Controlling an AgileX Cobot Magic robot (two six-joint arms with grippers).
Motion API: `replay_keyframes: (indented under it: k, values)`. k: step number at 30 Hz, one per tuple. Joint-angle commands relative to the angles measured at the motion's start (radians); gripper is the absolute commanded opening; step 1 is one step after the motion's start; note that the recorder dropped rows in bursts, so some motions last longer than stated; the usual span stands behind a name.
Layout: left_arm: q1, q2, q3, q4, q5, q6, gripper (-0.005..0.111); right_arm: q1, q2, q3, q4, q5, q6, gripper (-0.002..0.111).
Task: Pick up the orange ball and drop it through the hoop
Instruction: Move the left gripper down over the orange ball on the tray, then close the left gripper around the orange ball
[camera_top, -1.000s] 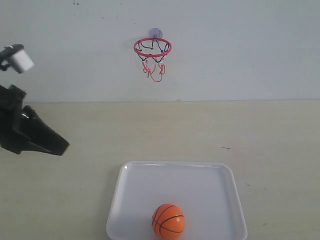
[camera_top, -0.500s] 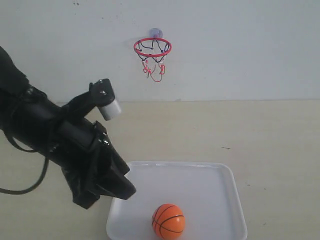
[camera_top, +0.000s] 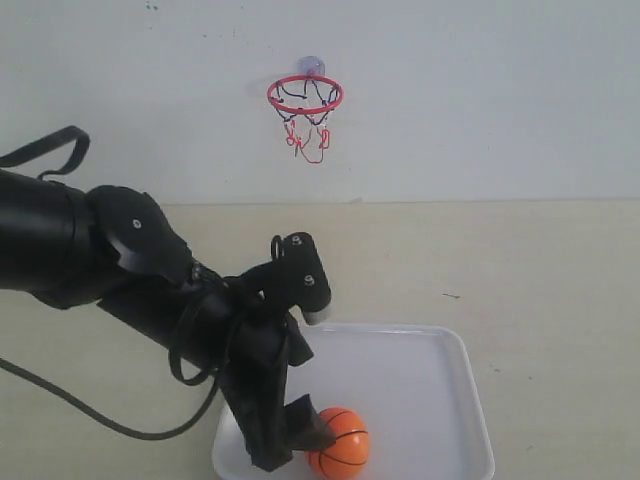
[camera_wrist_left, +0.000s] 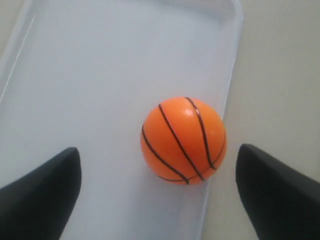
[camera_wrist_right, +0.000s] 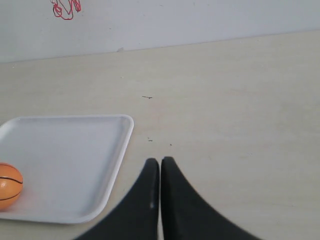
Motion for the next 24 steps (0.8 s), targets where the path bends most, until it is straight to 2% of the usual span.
replay_keyframes:
  k: [1, 7, 24]
  values:
    - [-0.045, 0.021, -0.007, -0.029, -0.089, 0.058, 0.079, 0.002, -0.004, -0.001, -0.008, -0.012, -0.003, 0.0]
    - [-0.054, 0.029, -0.007, -0.128, -0.086, 0.076, 0.079, 0.002, -0.004, -0.001, -0.008, -0.012, -0.003, 0.0]
    - [-0.054, 0.098, -0.007, -0.132, -0.022, 0.077, 0.079, 0.002, -0.004, -0.001, -0.008, -0.005, -0.003, 0.0]
